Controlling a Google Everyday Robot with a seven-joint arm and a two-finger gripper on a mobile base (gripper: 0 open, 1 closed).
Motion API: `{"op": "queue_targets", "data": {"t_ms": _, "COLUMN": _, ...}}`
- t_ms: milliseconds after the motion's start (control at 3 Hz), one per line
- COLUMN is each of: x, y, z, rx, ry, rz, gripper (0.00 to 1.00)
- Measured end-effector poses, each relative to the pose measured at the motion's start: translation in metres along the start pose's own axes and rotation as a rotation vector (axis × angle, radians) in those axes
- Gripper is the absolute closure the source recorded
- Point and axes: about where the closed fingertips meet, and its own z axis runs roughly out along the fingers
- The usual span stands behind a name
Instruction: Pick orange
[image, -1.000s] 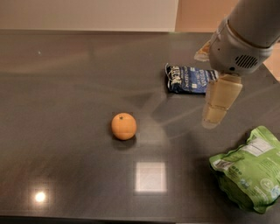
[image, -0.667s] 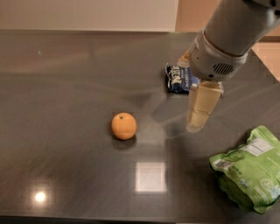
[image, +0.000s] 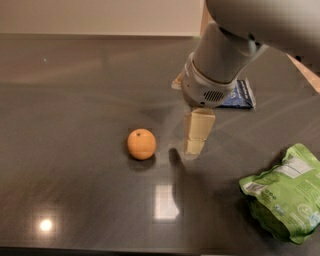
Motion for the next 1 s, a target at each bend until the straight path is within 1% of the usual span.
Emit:
{"op": "queue_targets", "data": {"t_ms": 333, "x": -0.018, "y": -0.005, "z": 0.022, "rx": -0.008, "ry": -0.021, "rz": -0.031, "gripper": 0.0}}
{"op": "queue_targets", "data": {"t_ms": 667, "x": -0.04, "y": -0.009, "z": 0.049, "rx": -0.034, "ry": -0.051, "rz": -0.064, "gripper": 0.0}}
{"op": "queue_targets", "data": {"t_ms": 1000, "x": -0.052, "y": -0.005, "z": 0.07, "rx": -0.067, "ry": -0.067, "rz": -0.083, "gripper": 0.0}}
